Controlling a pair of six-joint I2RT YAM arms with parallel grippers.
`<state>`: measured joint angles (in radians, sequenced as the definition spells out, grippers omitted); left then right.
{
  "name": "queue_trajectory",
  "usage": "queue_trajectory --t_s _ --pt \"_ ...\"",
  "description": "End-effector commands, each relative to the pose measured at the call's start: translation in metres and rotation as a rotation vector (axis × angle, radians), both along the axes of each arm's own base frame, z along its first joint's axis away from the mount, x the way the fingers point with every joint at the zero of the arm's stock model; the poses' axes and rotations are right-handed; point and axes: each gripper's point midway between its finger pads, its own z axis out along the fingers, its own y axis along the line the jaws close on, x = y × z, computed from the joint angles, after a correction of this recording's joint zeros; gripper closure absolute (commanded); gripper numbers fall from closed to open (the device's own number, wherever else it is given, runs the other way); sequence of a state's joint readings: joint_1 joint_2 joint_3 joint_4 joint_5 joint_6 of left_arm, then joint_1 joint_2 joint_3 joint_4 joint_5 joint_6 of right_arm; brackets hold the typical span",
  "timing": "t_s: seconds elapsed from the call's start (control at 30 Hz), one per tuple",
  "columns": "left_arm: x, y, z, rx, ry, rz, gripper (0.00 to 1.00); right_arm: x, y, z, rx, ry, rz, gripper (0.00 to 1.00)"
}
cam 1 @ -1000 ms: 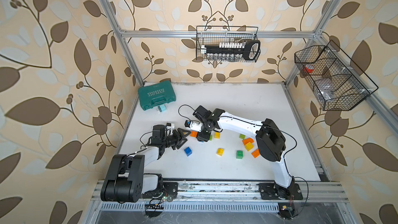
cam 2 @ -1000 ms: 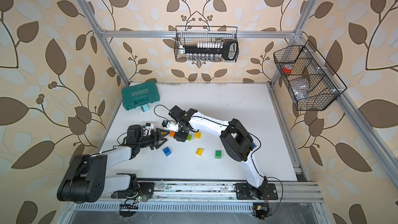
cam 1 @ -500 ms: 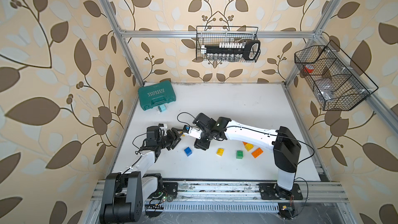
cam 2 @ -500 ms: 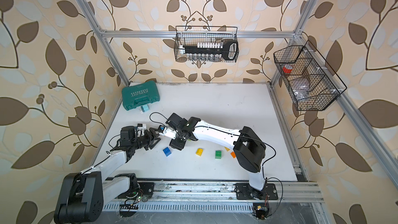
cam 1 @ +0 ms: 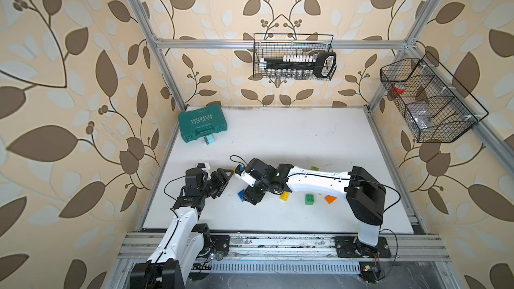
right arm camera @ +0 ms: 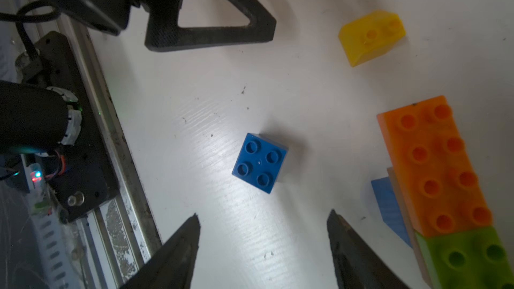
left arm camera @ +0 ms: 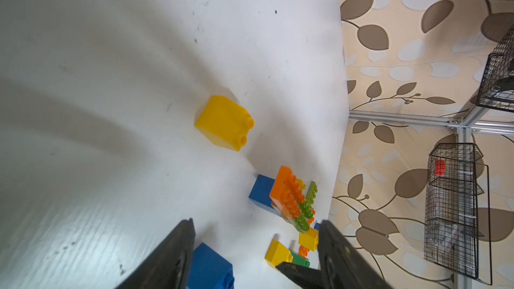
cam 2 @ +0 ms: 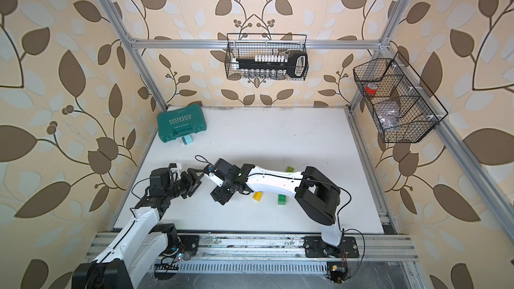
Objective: Assemble a fork with lego
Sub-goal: Pick up the lego brick from the center of the board.
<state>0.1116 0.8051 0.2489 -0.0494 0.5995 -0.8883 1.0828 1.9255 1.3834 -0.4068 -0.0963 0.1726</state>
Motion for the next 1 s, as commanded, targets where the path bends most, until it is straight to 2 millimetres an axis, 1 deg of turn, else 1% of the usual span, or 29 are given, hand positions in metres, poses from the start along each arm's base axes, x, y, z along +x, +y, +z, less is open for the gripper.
queue_trajectory --t_s 0.0,0.2,0.37,0.57,0.67,0.83,0.97 --pt "-0.001 0.005 -0.003 0.028 0.002 0.012 0.27 0.006 0.007 -0.015 -0.013 0.019 -0.059 0.25" --pt "0.002 0.004 -0.001 0.033 -0.02 -0.012 0.27 0.011 0.015 -0.032 -0.033 0.032 -0.075 0.25" --pt "0.001 0.002 -0.004 0.025 -0.022 -0.015 0.27 0.014 0.025 -0.038 -0.031 0.045 -0.075 0.25" --pt "0.001 0.003 -0.005 0.028 -0.021 -0.013 0.27 0.017 0.03 -0.047 -0.047 0.057 -0.079 0.25" --pt "0.0 0.003 -0.008 0.032 -0.016 -0.011 0.27 0.017 0.03 -0.05 -0.051 0.059 -0.086 0.27" --pt "-0.002 0.004 -0.011 0.035 -0.004 -0.008 0.27 0.021 0.028 -0.049 -0.065 0.047 -0.094 0.4" --pt "-0.002 0.004 -0.011 0.037 -0.004 -0.006 0.27 0.021 0.02 -0.046 -0.08 0.025 -0.096 0.48"
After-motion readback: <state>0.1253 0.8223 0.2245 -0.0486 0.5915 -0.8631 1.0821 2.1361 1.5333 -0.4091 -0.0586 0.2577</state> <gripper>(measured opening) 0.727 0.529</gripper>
